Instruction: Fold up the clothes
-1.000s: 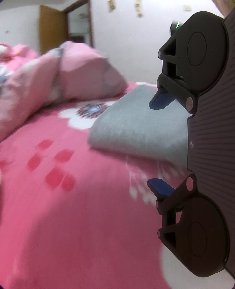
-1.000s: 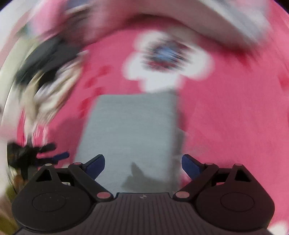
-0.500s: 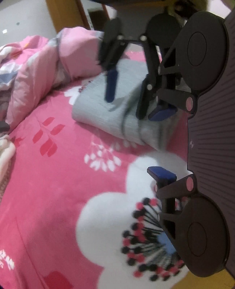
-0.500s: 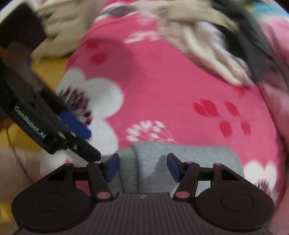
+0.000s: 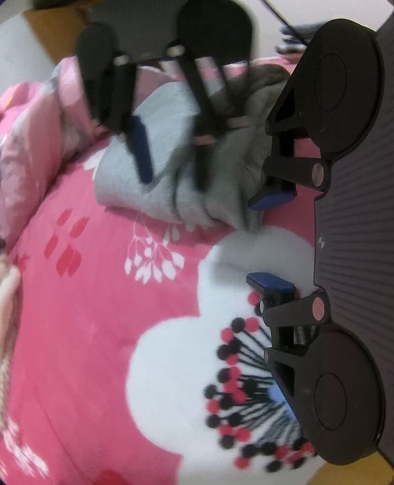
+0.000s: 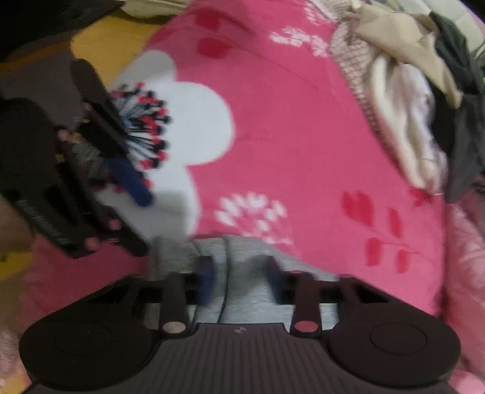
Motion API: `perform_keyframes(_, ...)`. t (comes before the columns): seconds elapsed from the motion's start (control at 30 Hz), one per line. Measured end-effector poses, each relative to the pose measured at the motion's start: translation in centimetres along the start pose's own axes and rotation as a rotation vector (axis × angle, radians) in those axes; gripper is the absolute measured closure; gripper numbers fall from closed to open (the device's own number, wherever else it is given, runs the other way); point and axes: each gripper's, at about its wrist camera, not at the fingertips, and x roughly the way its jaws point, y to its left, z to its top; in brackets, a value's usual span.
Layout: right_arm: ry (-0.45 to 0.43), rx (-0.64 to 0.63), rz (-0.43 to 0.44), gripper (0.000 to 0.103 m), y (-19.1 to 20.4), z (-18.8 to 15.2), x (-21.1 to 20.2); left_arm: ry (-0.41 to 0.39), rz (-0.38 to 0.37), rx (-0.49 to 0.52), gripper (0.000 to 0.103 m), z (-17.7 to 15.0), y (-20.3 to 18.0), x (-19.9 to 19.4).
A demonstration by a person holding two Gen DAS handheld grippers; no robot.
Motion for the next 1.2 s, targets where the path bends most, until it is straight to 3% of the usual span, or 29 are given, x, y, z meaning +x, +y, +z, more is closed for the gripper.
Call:
perform_keyframes(0.1, 0.025, 0.049, 0.007, 0.079, 0.0, -0.1, 0.2, 0.007, -0.035, 0.016, 0.056, 0.5, 0.4, 0.6)
perform_keyframes(0.23, 0.046, -0.052, -0.008, 0.077, 1.5, 0.1, 1.4, 0.014, -0.064, 0.054, 0.056, 0.9, 0.7, 1.6)
perform_keyframes(0.3, 0.042, -0.016, 0.009, 0.082, 1.1, 0.4, 1.4, 0.016, -0.077, 0.075, 0.056, 1.0, 0.7, 1.9)
perform_keyframes(0.33, 0.04, 0.002, 0.018, 0.092, 0.8, 0.5, 1.4, 0.013, -0.089, 0.074, 0.056, 1.1, 0.9, 2.0)
perform_keyframes(0.43, 0.006, 0.105, 0.092, 0.094, -0.1, 1.3, 0.2, 0.007, -0.121, 0.068, 0.057, 1.2, 1.2, 2.3)
perform_keyframes(0.47, -0.012, 0.092, 0.121, 0.103, 0.1, 1.5, -0.4, 0.006, -0.128, 0.069, 0.057, 1.2, 1.3, 2.3)
perform_keyframes(0.53, -0.06, 0.059, 0.177, 0.103, 0.4, 1.8, -1.3, 0.003, -0.145, 0.068, 0.058, 1.2, 1.5, 2.4)
perform_keyframes(0.77, -0.009, 0.132, 0.101, 0.102, -2.2, 1.5, -0.5, 0.015, -0.173, 0.078, 0.058, 1.2, 1.8, 2.1)
perform_keyframes(0.93, 0.046, 0.363, 0.097, 0.101, -5.6, -0.3, -1.0, -0.02, -0.184, 0.074, 0.057, 2.3, 2.6, -0.7)
perform_keyframes(1.07, 0.066, 0.634, 0.184, 0.101, -6.4, -3.2, -1.7, -0.063, -0.159, 0.079, 0.057, 3.5, 3.5, -2.0)
perform_keyframes(1.2, 0.049, 0.947, 0.317, 0.099, -5.3, -5.9, -2.5, -0.03, -0.163, 0.24, 0.057, 3.9, 1.8, -0.1)
